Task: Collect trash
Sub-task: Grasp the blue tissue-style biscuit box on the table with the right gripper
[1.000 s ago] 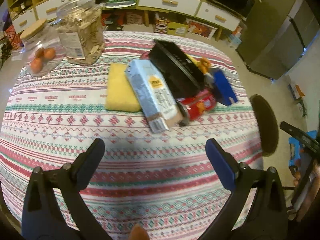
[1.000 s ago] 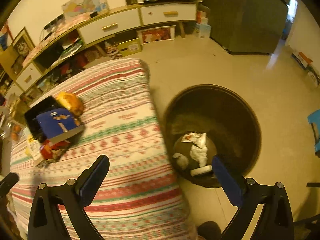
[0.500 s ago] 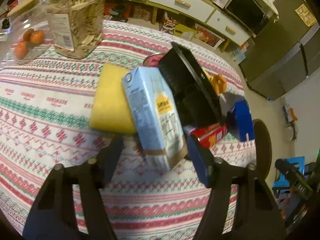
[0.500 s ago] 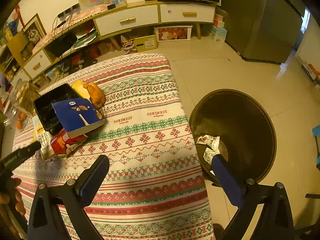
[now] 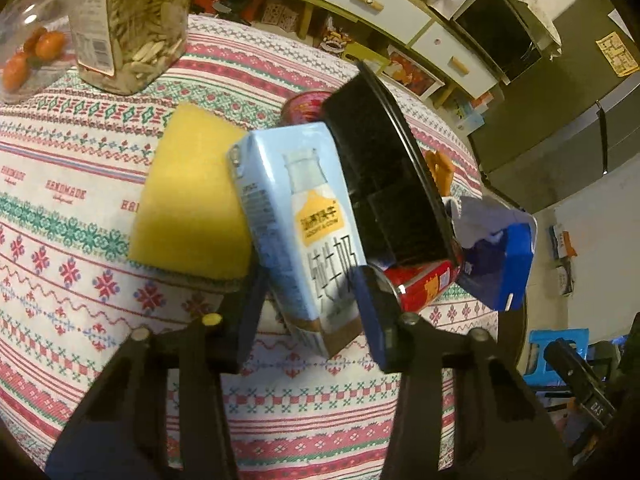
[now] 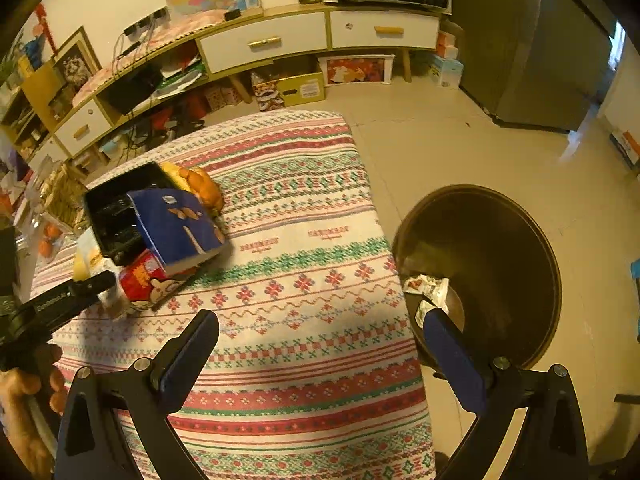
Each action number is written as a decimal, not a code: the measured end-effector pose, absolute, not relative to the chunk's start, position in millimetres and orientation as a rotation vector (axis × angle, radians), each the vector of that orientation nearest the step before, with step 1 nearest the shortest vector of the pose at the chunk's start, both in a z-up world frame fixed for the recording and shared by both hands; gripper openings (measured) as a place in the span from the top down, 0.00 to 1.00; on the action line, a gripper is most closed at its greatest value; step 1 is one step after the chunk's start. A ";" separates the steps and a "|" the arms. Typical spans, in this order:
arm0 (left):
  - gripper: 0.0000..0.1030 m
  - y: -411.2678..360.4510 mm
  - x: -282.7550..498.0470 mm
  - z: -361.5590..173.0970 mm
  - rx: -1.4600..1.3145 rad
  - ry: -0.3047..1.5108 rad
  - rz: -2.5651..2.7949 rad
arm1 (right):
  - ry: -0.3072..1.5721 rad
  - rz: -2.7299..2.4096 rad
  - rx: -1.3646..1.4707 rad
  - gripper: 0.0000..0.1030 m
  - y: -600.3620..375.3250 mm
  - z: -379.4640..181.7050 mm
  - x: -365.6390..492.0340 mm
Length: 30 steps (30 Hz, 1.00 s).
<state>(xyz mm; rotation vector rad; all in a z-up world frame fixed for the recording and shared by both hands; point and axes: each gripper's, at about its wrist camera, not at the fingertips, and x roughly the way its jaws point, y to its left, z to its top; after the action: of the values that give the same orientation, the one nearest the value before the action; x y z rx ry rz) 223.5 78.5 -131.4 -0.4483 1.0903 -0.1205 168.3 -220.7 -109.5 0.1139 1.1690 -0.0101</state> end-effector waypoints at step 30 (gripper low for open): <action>0.45 106.5 200.5 -102.9 -0.442 1.106 -0.103 | 1.372 0.019 -0.035 0.30 -181.0 -195.9 198.8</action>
<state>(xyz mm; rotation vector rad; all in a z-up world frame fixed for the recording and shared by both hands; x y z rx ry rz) 200.5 106.5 -102.9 -0.4419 1.1061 -0.1034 198.8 -181.0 -195.9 -0.0346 1.3720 0.0190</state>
